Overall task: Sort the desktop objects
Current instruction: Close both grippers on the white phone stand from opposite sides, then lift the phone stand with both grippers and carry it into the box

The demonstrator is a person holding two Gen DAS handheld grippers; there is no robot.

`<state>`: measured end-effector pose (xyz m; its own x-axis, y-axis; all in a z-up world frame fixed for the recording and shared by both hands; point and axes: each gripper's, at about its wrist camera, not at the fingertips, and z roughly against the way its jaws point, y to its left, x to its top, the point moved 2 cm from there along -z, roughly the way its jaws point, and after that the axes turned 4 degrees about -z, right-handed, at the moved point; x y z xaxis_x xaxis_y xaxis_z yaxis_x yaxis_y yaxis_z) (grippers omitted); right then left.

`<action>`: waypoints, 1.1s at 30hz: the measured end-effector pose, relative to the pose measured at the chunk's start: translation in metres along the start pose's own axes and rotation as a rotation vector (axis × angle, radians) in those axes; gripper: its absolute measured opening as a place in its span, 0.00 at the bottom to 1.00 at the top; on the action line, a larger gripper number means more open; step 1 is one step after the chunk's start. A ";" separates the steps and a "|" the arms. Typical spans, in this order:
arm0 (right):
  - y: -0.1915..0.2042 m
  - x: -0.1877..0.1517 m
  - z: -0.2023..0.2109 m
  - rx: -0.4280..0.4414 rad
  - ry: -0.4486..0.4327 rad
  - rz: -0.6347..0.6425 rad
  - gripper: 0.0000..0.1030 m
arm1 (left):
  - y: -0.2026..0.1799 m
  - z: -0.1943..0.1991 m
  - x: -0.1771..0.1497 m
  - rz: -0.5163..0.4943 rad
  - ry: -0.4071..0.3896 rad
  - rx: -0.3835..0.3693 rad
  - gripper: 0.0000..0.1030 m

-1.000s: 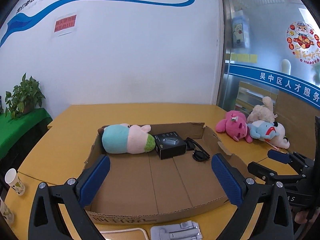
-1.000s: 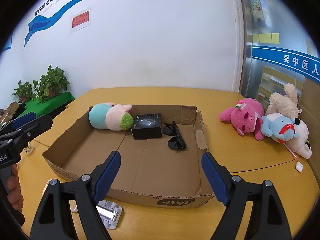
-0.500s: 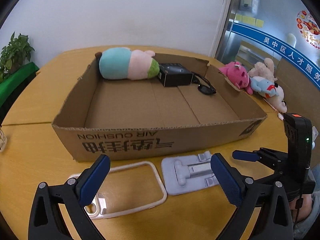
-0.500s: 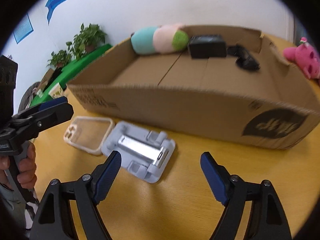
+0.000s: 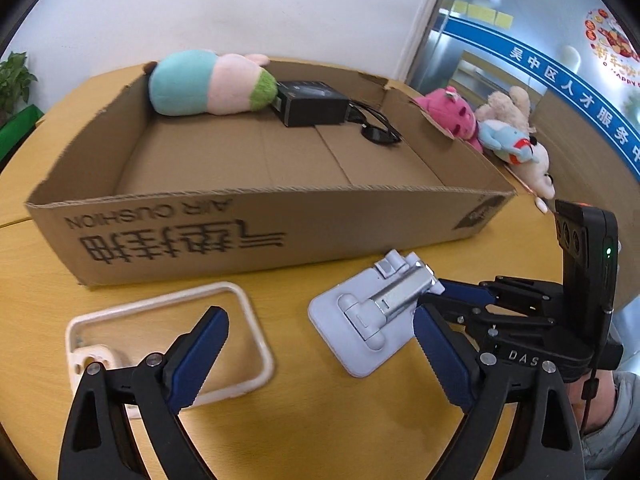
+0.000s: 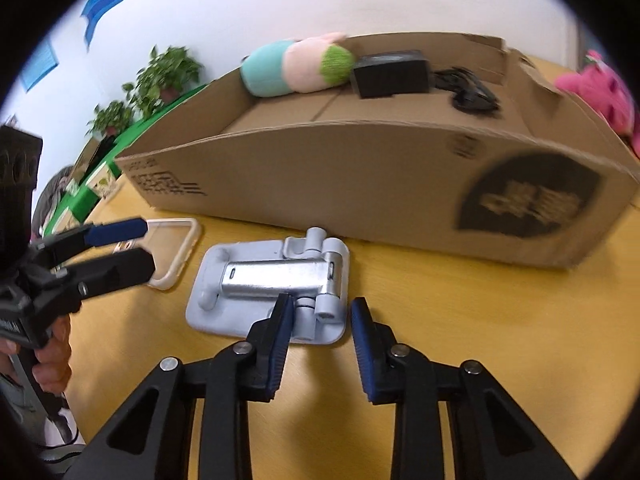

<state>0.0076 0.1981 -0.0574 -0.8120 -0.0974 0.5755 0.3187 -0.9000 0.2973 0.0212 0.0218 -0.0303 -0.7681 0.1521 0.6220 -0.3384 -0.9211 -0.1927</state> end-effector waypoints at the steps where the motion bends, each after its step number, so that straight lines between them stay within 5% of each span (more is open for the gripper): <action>1: -0.003 0.000 0.002 -0.008 -0.002 -0.010 0.26 | -0.004 -0.004 0.000 -0.003 0.010 -0.005 0.91; 8: -0.022 -0.015 0.021 -0.057 -0.011 -0.093 0.27 | -0.042 -0.034 -0.003 -0.043 0.092 -0.051 0.91; 12: -0.017 -0.017 0.028 0.037 -0.024 -0.090 0.31 | -0.054 -0.047 -0.008 -0.056 0.131 -0.067 0.89; 20: -0.015 -0.016 0.017 0.051 -0.004 -0.056 0.39 | -0.048 -0.050 -0.006 -0.016 0.119 -0.057 0.64; 27: -0.015 -0.020 0.018 0.005 -0.005 -0.024 0.29 | -0.047 -0.051 -0.004 0.005 0.109 -0.090 0.54; 33: -0.031 -0.024 0.035 -0.028 -0.042 -0.091 0.28 | -0.064 -0.041 0.004 -0.046 0.067 -0.108 0.33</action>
<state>0.0347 0.2433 -0.0536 -0.8156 0.0022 0.5785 0.2303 -0.9161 0.3282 0.0173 0.0957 -0.0464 -0.7841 0.2202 0.5803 -0.4279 -0.8691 -0.2483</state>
